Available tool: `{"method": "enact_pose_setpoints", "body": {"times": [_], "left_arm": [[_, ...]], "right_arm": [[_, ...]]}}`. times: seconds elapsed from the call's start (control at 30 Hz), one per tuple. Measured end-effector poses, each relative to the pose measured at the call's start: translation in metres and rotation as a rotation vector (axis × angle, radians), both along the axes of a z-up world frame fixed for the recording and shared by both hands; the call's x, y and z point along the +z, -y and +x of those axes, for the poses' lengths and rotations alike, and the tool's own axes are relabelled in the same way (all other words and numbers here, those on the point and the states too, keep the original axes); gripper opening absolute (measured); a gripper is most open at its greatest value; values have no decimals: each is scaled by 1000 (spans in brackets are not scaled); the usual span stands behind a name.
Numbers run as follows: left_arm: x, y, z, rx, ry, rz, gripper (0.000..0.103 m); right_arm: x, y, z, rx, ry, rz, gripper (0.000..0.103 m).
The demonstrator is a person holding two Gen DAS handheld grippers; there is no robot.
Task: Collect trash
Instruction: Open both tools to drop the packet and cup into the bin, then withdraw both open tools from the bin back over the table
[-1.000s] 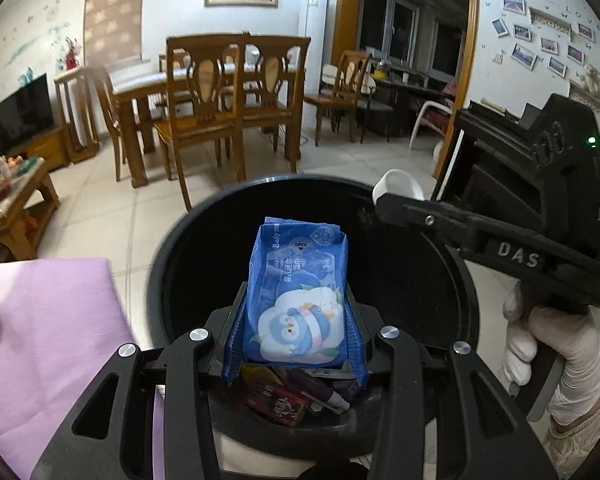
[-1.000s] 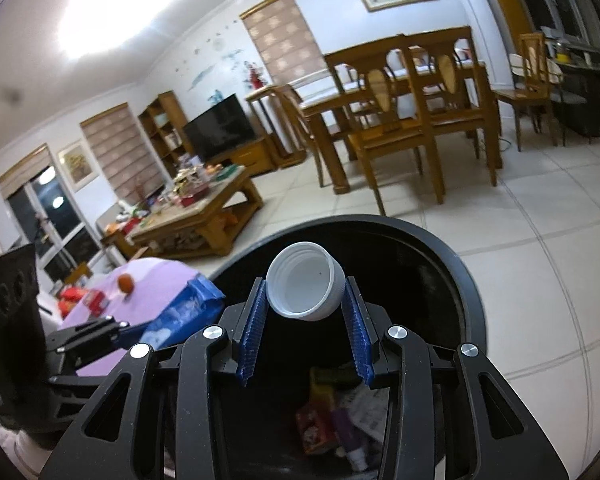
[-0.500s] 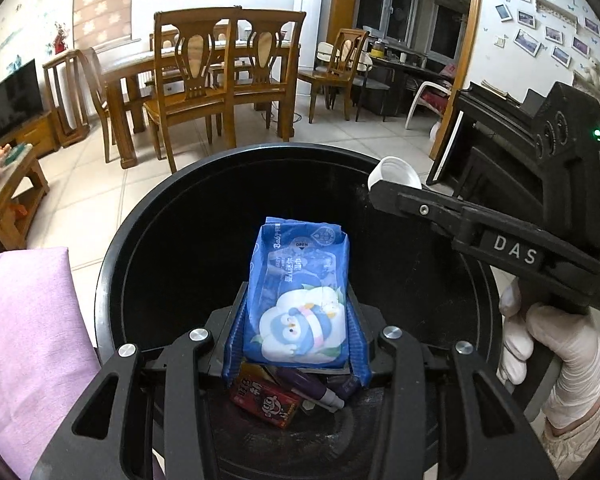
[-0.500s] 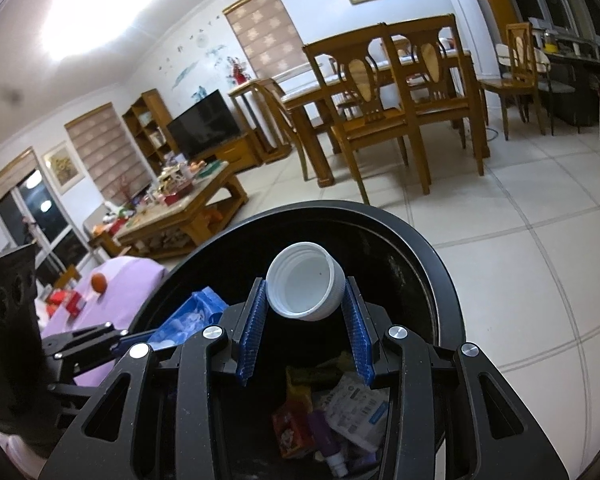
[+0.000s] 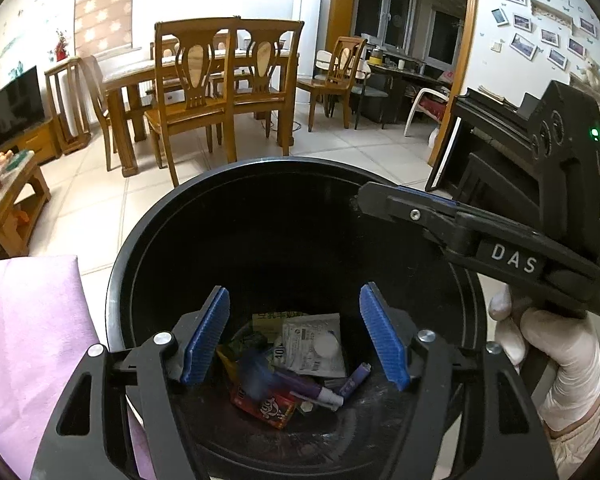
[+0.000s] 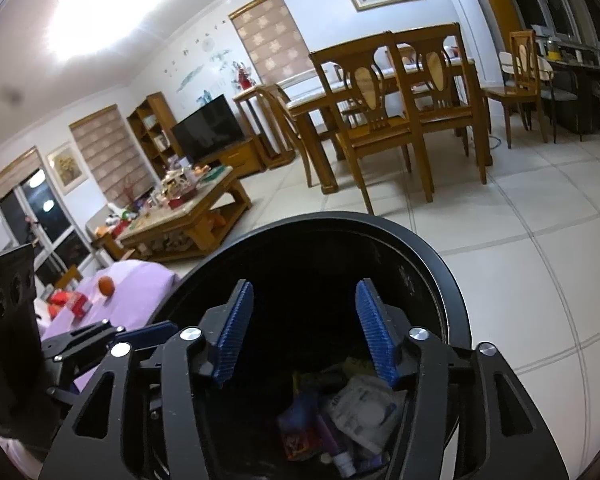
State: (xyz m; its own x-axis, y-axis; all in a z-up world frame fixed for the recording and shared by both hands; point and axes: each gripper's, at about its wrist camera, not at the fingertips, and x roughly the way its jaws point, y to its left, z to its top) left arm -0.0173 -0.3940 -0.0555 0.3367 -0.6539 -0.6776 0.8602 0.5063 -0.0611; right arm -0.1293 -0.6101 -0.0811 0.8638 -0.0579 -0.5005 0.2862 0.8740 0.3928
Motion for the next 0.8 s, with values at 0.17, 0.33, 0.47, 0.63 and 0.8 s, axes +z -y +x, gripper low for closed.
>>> {"method": "enact_pose_setpoints", "body": {"times": [0.17,0.33,0.47,0.63,0.8], "left_arm": [[5,-4,-7,6,37,2,89],[9,-6,-16,13,87,23,98],[14,-12,-17,13,114,31,98],[16,-20,-14,24,117,34,98],[20,-37,-7,51,116,21,98]], "right_arm": [[3,-8,-2,2,12,3,81],[5,-15,-3,-10,17,16,98],[2,-19,2,-14,-10,43,98],[4,-27,6,-6,-11,34,98],[11,-38,14,8,-13,18,98]]}}
